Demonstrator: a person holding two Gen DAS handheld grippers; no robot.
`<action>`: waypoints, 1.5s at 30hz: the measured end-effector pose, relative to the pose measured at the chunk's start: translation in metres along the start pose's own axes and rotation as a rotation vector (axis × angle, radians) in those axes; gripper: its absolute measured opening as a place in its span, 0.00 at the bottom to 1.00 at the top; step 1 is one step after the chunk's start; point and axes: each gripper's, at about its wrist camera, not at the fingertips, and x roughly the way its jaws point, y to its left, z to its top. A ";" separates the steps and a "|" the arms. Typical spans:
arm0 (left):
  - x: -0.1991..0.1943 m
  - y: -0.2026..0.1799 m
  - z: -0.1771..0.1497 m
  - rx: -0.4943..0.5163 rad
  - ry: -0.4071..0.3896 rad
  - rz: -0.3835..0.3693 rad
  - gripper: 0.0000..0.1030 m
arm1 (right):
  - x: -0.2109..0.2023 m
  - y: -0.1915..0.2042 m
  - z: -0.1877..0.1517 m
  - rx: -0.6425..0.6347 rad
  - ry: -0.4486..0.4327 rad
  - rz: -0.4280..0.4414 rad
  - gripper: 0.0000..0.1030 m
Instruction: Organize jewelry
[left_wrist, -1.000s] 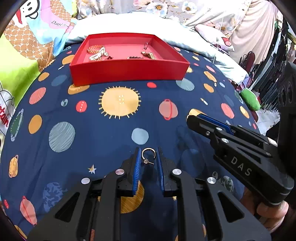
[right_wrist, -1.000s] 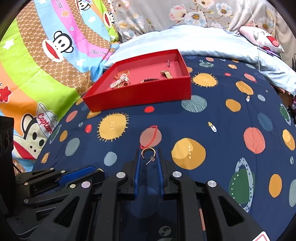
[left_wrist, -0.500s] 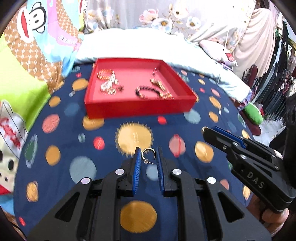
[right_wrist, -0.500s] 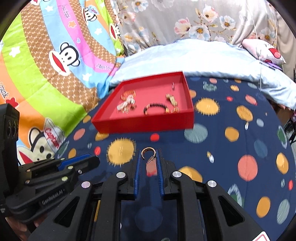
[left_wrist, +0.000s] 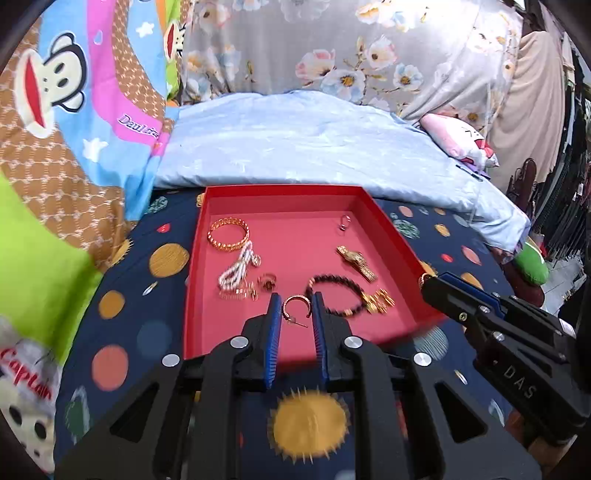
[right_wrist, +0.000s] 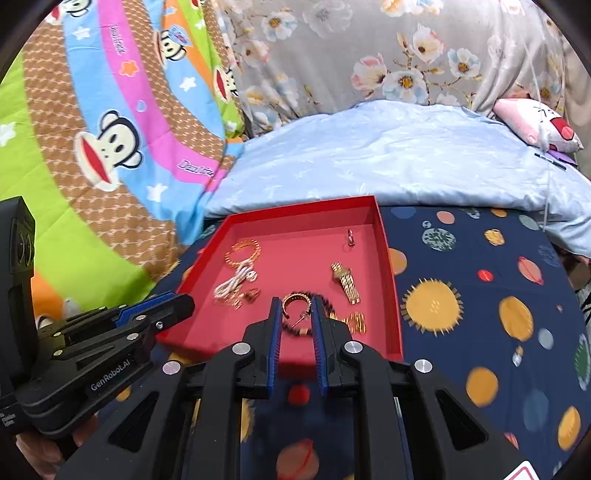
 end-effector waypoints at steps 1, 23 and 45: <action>0.009 0.002 0.003 -0.007 0.004 0.012 0.16 | 0.007 0.000 0.001 0.000 0.008 0.000 0.15; -0.006 0.004 -0.030 -0.025 0.012 0.092 0.60 | -0.017 0.012 -0.031 0.026 0.009 -0.039 0.49; -0.021 -0.005 -0.081 -0.035 0.058 0.218 0.85 | -0.049 0.003 -0.088 0.046 0.007 -0.193 0.74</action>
